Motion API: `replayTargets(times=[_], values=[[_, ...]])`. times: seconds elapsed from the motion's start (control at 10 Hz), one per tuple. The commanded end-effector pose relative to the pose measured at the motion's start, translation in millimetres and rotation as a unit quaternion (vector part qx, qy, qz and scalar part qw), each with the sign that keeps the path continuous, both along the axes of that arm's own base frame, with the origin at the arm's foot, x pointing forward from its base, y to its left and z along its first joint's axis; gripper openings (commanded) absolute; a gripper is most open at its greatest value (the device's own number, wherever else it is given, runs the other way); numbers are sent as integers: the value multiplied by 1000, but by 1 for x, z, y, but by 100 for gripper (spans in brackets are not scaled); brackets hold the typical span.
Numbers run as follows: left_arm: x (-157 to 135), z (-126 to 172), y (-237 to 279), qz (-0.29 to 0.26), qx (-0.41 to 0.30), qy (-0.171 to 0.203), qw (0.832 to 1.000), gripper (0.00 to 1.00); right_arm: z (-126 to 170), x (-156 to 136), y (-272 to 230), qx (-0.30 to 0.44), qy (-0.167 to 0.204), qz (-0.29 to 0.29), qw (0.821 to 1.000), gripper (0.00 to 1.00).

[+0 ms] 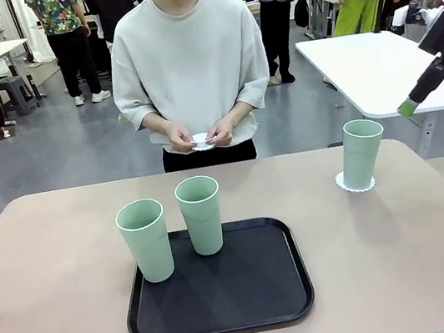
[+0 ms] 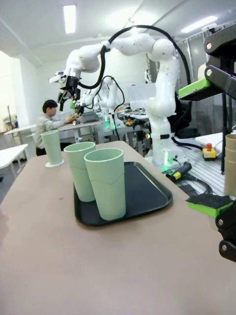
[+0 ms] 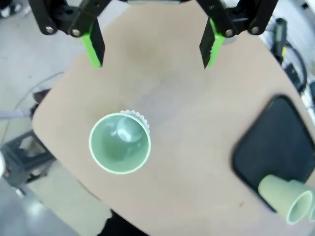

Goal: Place coasters on the table and set cups on them.
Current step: Pick up one Reusable plastic cup and place it on a coaster set by the human, then take one Reusable plastic cup from the Flat Tray and place it on a coaster set by the human.

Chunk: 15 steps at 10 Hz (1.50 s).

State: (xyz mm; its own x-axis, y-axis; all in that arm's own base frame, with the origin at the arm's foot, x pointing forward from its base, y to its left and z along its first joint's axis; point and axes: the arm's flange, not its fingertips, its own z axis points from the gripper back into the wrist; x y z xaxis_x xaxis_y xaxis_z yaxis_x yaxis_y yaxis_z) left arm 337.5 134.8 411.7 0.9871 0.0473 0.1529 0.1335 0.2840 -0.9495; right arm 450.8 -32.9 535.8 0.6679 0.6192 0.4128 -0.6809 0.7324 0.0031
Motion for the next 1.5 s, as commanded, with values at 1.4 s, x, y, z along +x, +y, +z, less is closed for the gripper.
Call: replayTargets(times=[1.4], values=[[-1, 1, 0, 1, -7, -6, 1000, 100, -12, -13, 16, -71, 27, -94, 993, 100]])
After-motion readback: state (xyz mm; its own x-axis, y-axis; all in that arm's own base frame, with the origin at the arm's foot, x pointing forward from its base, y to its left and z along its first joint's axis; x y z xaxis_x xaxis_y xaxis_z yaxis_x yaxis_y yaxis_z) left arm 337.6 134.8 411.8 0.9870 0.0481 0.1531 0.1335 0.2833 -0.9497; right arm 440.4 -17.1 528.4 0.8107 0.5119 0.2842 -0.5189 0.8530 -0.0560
